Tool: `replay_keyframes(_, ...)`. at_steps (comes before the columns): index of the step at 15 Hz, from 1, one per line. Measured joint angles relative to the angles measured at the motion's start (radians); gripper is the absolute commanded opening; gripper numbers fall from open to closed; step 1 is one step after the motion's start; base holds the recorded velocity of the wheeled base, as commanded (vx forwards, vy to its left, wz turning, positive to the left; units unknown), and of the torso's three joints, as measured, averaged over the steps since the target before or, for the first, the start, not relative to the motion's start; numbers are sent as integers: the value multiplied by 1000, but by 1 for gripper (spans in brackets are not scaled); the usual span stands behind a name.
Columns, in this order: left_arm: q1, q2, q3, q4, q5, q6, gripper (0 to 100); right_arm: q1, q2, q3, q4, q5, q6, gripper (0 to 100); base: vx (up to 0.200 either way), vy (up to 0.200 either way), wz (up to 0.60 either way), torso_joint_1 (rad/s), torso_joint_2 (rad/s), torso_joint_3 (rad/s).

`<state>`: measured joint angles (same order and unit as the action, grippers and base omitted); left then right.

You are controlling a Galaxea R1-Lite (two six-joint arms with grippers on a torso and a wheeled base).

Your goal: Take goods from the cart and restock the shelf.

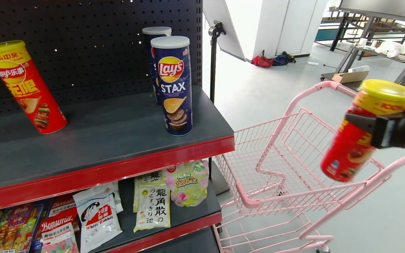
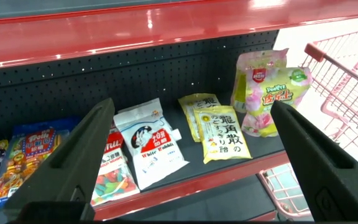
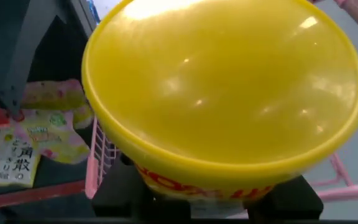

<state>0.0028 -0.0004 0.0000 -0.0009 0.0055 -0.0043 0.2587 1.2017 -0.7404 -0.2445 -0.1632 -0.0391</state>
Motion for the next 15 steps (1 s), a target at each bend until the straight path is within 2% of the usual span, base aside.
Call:
replay_keyframes(2,0,0,0,1,-4,-1,100,-23,-223,96,198,-18,-19,0,0,0,0,0,0,0)
replay_keyframes(4,0,0,0,1,-6,-1,100,-83,-397,174,378,-29,-33,0,0,0,0,0,0,0)
replay_keyframes(8,0,0,0,2,-6,-1,100,-129,-531,212,394,-31,-46,0,0,0,0,15,-37,-23)
replay_keyframes(15,0,0,0,0,-5,-1,100,-127,-560,216,389,-5,-59,0,0,0,0,193,-499,-304)
